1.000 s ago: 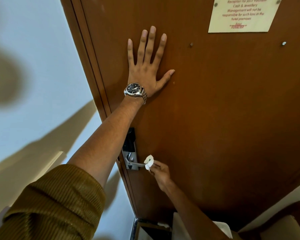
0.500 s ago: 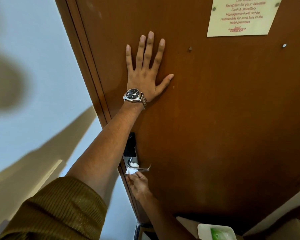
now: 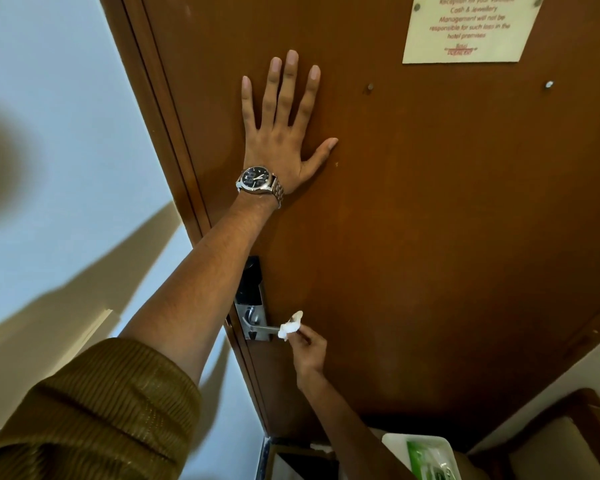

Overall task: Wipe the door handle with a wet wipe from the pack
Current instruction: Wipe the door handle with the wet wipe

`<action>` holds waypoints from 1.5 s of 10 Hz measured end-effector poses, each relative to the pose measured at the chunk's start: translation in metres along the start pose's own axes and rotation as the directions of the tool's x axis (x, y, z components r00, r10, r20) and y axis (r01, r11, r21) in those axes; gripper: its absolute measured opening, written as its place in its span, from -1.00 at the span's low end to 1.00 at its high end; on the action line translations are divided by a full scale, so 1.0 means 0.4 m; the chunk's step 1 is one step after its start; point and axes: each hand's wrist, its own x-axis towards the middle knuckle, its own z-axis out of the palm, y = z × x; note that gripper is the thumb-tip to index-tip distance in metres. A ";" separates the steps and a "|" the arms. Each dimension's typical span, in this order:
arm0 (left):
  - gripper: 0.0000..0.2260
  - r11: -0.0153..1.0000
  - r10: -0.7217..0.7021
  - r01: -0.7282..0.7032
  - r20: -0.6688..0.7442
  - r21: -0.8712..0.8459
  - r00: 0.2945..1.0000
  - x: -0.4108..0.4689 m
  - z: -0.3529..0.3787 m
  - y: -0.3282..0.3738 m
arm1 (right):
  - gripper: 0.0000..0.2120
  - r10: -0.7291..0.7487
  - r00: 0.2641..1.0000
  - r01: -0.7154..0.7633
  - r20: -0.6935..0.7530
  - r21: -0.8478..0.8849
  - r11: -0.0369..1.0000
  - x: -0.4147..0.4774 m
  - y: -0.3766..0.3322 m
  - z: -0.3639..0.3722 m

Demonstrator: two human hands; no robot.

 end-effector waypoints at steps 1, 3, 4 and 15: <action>-0.23 1.000 0.001 -0.001 0.012 -0.004 1.000 0.000 -0.004 0.000 | -0.74 -0.305 0.949 0.311 0.078 -0.380 0.871 0.006 -0.010 -0.023; -0.23 1.000 -0.003 0.003 0.035 -0.003 0.999 -0.001 -0.008 0.004 | -0.62 -0.324 0.661 0.726 0.677 -0.686 0.047 0.039 -0.039 -0.051; -0.23 1.000 0.000 0.000 0.022 -0.014 1.000 0.000 -0.005 0.003 | -0.52 -0.197 0.598 0.709 0.777 -0.627 -0.323 0.027 -0.041 0.015; -0.23 1.000 0.000 0.000 0.026 -0.029 1.000 -0.004 0.007 -0.001 | -0.63 -0.127 0.885 0.417 0.449 -0.638 0.648 0.082 -0.103 -0.074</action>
